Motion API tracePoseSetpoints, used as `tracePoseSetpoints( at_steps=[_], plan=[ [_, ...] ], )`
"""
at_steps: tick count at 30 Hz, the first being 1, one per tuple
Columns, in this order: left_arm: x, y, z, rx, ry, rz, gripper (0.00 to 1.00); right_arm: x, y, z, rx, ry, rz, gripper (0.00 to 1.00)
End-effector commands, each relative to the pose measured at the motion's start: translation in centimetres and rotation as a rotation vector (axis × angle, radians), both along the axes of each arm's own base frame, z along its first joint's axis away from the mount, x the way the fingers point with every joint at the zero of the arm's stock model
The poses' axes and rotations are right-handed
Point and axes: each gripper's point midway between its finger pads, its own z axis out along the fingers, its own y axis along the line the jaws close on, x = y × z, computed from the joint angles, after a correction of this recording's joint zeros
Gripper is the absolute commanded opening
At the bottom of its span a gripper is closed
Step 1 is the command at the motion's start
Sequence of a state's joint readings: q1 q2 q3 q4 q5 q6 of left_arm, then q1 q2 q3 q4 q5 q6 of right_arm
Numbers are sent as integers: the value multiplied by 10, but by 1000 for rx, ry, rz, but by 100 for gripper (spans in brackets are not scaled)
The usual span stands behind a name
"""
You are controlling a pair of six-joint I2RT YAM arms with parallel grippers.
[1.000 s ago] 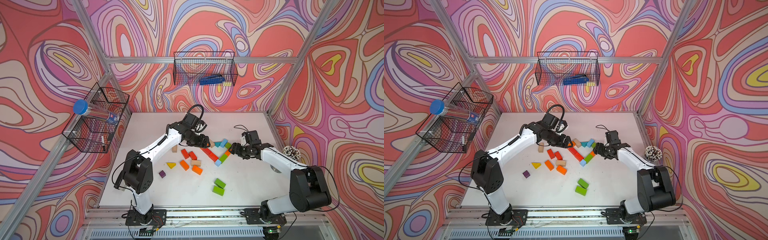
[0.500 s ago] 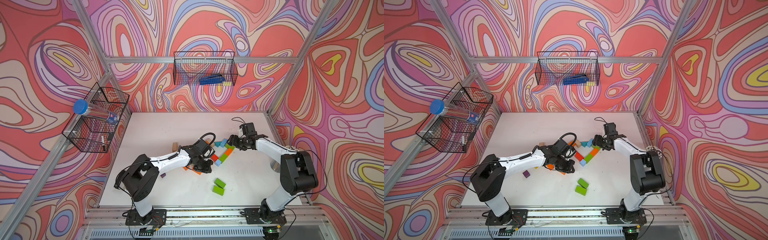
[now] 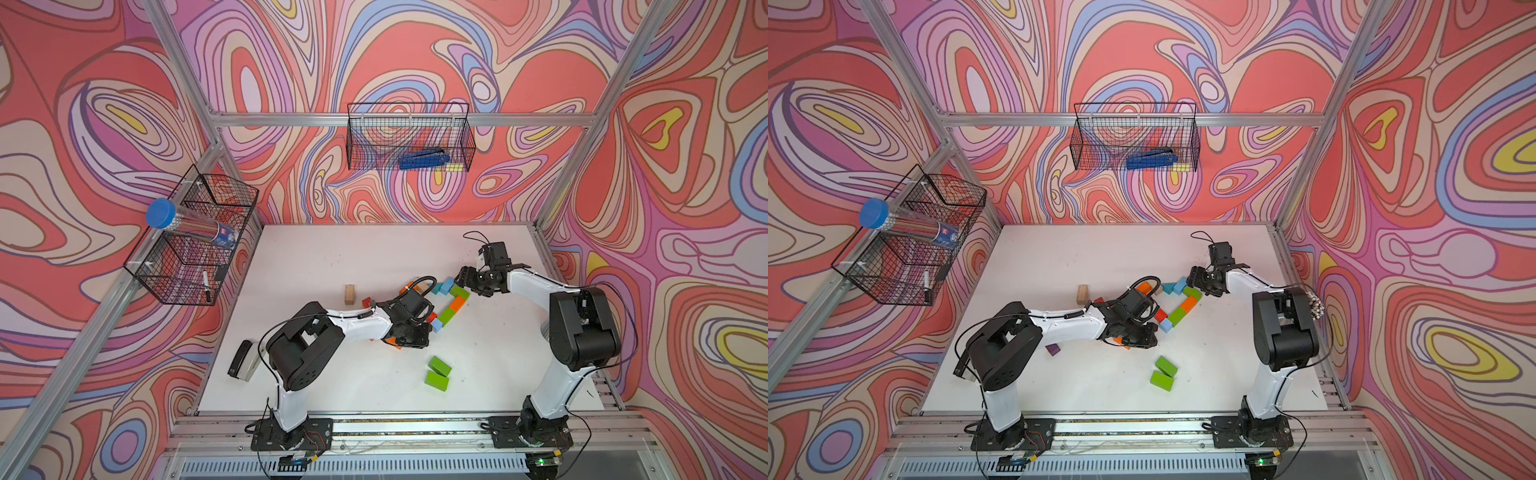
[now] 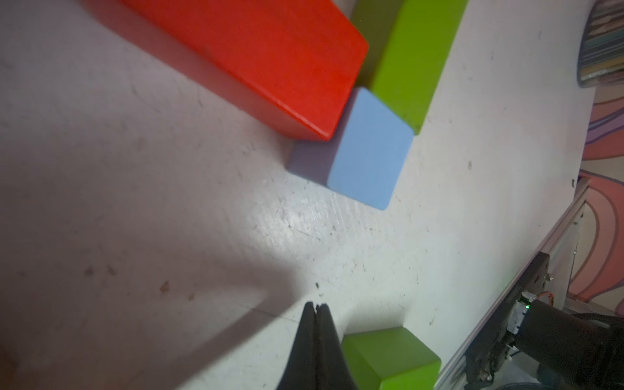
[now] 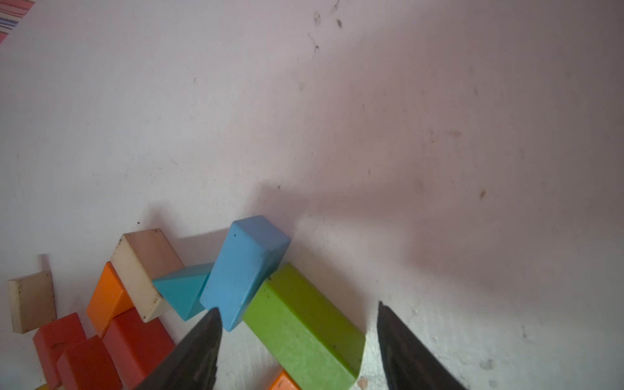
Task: Assemble a heart with building blocks
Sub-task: Adjust the building block at the center of the board.
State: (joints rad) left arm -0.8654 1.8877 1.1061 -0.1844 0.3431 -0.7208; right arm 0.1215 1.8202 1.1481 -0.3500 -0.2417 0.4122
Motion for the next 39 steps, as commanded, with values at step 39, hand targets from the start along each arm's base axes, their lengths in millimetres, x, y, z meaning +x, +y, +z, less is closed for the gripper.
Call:
tracePoseSetpoints(
  at_steps=[39],
  plan=[
    [29,-14,-27,-64,-54,200,0,15,5,-6,66,-20,40,69]
  ],
)
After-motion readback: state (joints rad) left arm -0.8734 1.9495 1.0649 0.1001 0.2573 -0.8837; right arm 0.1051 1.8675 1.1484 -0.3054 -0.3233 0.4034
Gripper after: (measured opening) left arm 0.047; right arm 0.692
